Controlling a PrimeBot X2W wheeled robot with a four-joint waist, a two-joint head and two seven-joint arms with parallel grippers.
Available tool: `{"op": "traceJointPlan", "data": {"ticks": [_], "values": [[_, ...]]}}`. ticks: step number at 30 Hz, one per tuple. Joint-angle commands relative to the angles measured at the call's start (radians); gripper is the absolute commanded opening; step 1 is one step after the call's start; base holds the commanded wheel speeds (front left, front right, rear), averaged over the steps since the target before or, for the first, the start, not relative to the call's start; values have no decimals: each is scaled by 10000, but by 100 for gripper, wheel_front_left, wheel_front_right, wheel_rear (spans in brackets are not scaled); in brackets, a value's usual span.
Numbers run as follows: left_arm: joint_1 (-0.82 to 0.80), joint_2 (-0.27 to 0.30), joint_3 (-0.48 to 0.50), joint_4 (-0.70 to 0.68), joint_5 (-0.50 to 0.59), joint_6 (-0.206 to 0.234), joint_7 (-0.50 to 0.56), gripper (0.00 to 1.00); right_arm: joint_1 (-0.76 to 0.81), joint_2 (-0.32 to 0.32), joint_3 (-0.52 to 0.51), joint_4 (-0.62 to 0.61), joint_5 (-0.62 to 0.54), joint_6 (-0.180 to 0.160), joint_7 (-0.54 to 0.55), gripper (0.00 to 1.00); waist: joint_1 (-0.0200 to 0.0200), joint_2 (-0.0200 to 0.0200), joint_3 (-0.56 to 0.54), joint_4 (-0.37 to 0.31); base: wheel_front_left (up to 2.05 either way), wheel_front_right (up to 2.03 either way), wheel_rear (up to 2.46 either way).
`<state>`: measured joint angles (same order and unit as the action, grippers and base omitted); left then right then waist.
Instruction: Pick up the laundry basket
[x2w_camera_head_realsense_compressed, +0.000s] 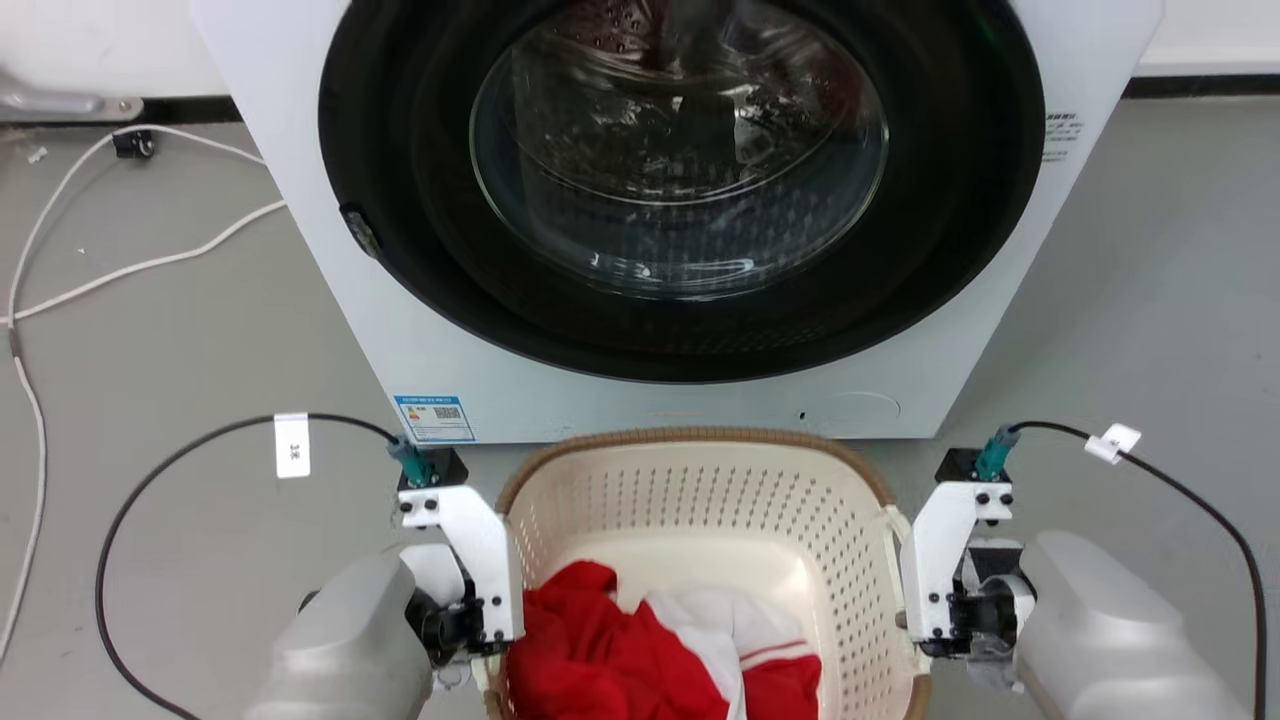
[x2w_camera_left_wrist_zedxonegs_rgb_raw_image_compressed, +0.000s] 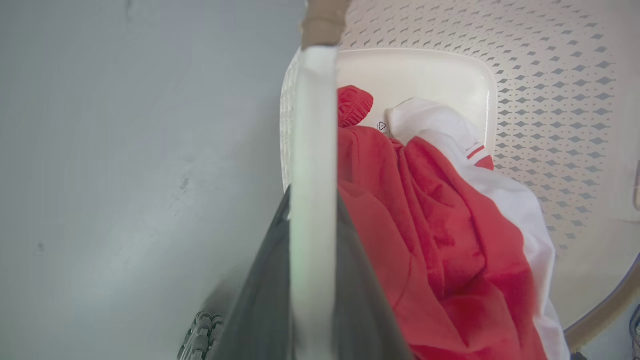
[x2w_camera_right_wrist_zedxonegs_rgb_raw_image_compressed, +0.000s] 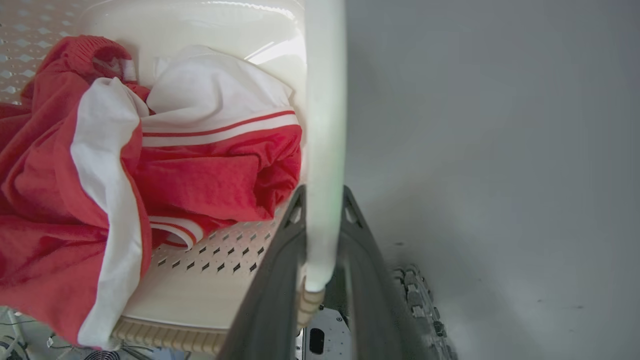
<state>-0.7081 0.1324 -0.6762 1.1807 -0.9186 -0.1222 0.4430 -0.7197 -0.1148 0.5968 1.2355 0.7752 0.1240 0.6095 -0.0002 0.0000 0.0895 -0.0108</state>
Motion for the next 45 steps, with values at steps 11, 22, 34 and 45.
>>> {"op": "traceJointPlan", "data": {"ticks": [11, 22, 34, 45], "values": [[627, -457, -416, -282, -521, -151, 274, 0, 489, 585, 99, 9, 294, 128, 190, 0, 2, 0, -407, 37, 0, 0, 0], [679, -512, -699, -280, -772, -165, 253, 0, 423, 651, 131, 83, 349, 128, 77, 0, 2, 0, -423, -14, 0, 0, 0], [529, -500, -904, -155, -971, -166, 213, 0, 311, 657, 185, 50, 398, 129, -86, 0, 2, 0, -392, -14, 0, 0, 0], [377, -366, -1022, -72, -1196, -166, 85, 0, 255, 623, 227, 90, 490, 129, -133, 0, 2, 0, -342, -24, 0, 0, 0]]}}
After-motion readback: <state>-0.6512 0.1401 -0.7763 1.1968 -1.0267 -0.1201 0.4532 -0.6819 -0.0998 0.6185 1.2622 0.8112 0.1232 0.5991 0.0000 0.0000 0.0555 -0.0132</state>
